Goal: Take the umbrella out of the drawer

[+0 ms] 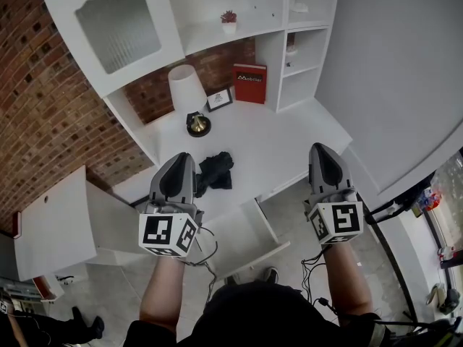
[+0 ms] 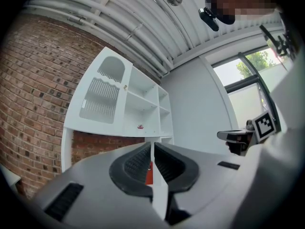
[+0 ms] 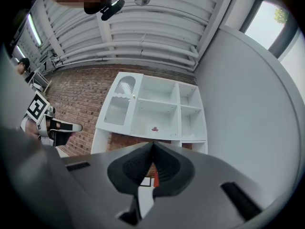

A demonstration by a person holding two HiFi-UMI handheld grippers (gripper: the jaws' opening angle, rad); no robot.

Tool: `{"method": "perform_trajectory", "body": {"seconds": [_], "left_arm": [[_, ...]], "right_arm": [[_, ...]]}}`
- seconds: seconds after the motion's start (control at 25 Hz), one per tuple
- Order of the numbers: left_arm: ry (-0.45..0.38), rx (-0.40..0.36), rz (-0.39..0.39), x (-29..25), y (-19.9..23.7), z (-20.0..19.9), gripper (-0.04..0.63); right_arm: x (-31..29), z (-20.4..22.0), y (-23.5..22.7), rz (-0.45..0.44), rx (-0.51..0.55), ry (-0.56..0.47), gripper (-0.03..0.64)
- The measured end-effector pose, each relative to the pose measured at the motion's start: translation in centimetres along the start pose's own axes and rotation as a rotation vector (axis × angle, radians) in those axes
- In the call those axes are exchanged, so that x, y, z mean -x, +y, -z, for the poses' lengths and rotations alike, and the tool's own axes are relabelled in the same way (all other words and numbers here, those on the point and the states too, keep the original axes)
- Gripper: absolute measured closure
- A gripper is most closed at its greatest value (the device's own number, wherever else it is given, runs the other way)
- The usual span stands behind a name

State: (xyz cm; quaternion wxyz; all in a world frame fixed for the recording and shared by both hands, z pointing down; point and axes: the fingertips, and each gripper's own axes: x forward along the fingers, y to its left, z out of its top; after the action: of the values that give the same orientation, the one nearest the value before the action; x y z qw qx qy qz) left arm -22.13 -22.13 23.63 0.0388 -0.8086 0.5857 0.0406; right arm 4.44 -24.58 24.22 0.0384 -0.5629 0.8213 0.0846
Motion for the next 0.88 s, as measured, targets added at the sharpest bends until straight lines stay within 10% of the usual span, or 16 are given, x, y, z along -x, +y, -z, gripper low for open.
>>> {"method": "perform_trajectory", "body": {"seconds": [0.88], "left_arm": [[0.01, -0.013, -0.004, -0.46, 0.61, 0.4, 0.571]], "right_arm": [[-0.46, 0.22, 0.41, -0.007, -0.002, 0.004, 0.617]]}}
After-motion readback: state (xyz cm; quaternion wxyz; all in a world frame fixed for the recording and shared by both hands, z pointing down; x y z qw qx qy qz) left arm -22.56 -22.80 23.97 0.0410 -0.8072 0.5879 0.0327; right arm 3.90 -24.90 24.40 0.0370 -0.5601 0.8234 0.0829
